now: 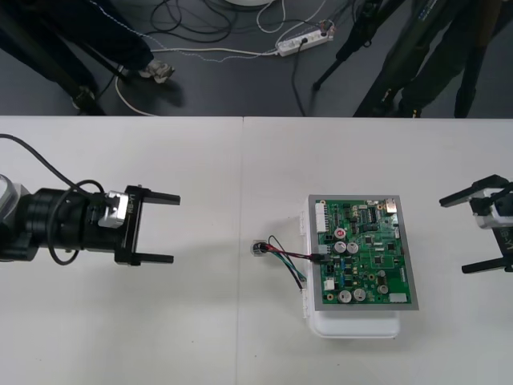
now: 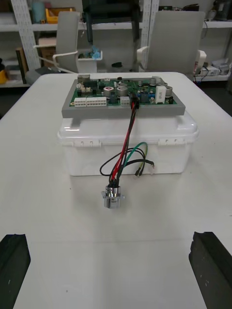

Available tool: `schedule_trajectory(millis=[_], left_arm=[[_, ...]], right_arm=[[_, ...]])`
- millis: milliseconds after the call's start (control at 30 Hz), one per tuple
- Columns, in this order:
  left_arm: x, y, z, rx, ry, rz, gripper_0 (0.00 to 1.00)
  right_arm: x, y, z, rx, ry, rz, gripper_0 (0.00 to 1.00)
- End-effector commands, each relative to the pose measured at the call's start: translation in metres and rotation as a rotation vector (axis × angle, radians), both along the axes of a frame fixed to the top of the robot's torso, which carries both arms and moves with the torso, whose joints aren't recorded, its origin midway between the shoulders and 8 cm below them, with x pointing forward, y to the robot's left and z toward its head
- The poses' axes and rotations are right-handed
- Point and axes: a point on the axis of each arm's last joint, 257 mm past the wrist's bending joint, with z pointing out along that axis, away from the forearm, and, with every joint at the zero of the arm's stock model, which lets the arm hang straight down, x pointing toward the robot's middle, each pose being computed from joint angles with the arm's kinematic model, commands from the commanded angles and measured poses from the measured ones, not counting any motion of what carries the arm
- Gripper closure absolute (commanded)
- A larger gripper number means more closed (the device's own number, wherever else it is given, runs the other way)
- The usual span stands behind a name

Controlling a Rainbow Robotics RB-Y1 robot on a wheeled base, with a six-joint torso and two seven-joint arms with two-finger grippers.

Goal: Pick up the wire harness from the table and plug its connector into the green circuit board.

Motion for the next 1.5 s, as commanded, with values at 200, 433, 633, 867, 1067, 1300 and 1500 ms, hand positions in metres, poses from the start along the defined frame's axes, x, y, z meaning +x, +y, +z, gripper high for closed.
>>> schedule_trajectory(millis=[200,433,633,867,1067,1300,1500], left_arm=[[-0.029,0.036,0.034,0.146,0.032,0.066,0.03],[-0.048,0.034,0.045,0.176,0.047,0.094,0.03],[-0.052,0.031,0.069,0.198,0.037,0.131,0.03],[-0.050,0.033,0.077,0.207,0.028,0.156,0.03],[-0.045,0.038,0.074,0.280,-0.017,0.182,0.03],[-0.038,0.046,0.063,0.326,-0.021,0.212,0.03],[-0.036,0.050,0.059,0.346,-0.023,0.225,0.03]], right_arm=[[-0.014,0.031,0.055,0.229,0.104,-0.020,0.00],[-0.021,0.045,0.066,0.198,0.094,-0.030,0.00],[-0.024,0.058,0.070,0.211,0.066,-0.011,0.00],[-0.018,0.049,0.065,0.180,0.031,-0.021,0.00],[-0.022,0.049,0.052,0.176,0.028,-0.013,0.00],[-0.035,0.054,0.035,0.152,0.034,-0.013,0.00],[-0.036,0.059,0.040,0.195,0.039,-0.031,0.00]])
